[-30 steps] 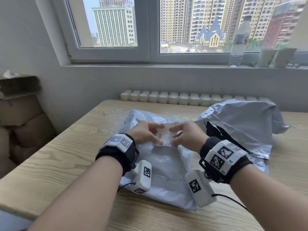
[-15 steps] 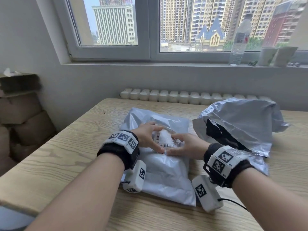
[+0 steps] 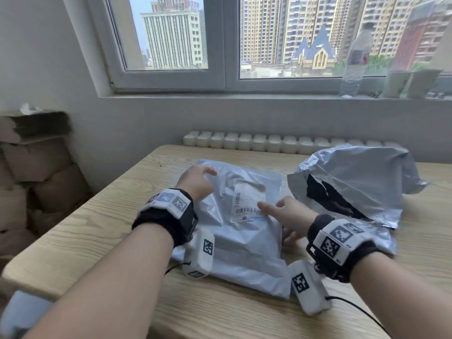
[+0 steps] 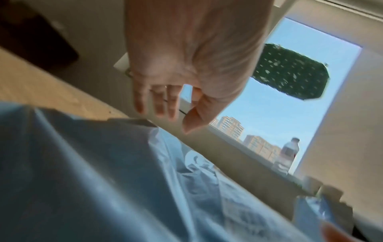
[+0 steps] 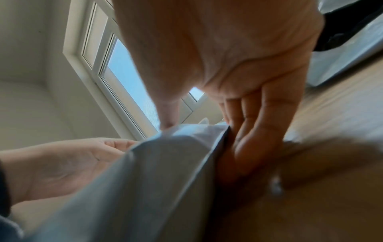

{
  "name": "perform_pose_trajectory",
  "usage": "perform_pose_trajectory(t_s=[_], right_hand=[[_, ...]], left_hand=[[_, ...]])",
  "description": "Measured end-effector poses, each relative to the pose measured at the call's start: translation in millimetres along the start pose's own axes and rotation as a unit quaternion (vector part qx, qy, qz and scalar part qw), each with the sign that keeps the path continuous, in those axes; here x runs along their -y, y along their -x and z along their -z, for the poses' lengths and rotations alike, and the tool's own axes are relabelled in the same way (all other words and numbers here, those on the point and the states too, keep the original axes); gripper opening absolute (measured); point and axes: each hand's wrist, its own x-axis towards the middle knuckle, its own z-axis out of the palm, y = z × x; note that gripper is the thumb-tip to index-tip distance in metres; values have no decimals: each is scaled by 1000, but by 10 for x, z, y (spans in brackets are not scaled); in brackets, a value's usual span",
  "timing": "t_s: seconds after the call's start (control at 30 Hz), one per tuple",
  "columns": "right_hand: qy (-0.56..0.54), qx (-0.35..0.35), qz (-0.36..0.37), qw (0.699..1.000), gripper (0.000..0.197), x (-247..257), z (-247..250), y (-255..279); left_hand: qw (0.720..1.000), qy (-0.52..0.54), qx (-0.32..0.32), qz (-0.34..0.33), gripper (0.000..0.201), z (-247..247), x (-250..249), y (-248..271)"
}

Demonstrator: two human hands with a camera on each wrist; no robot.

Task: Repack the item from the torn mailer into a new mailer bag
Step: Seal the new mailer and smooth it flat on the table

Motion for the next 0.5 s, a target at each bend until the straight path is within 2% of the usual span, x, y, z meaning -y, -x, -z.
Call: perform_pose_trajectory(t_s=[0.03, 0.1, 0.17, 0.27, 0.33, 0.4, 0.43, 0.5], right_hand=[[-31, 33, -12, 999, 57, 11, -25, 62], [-77, 62, 7, 995, 57, 12, -48, 168], [-121, 68, 32, 990, 69, -4, -53, 229], [-166, 120, 53, 977, 88, 3, -96, 348], [-122, 149, 83, 978, 91, 55, -200, 481], [-85, 178, 87, 976, 83, 117, -263, 574], [-66, 175, 84, 979, 77, 141, -250, 583], [18, 84, 103, 991, 63, 169, -139, 480]], left_hand=[[997, -66, -8, 29, 57, 14, 58, -18], [980, -173, 28, 99, 73, 25, 168, -15], [967, -204, 83, 130, 91, 12, 253, 21], [973, -181, 113, 85, 89, -30, 255, 105], [980, -163, 85, 72, 87, -29, 166, 152], [975, -208, 33, 74, 76, -27, 41, 172], [974, -218, 5, 59, 68, -12, -34, 187], [983, -181, -30, -16, 54, 31, -183, 202]])
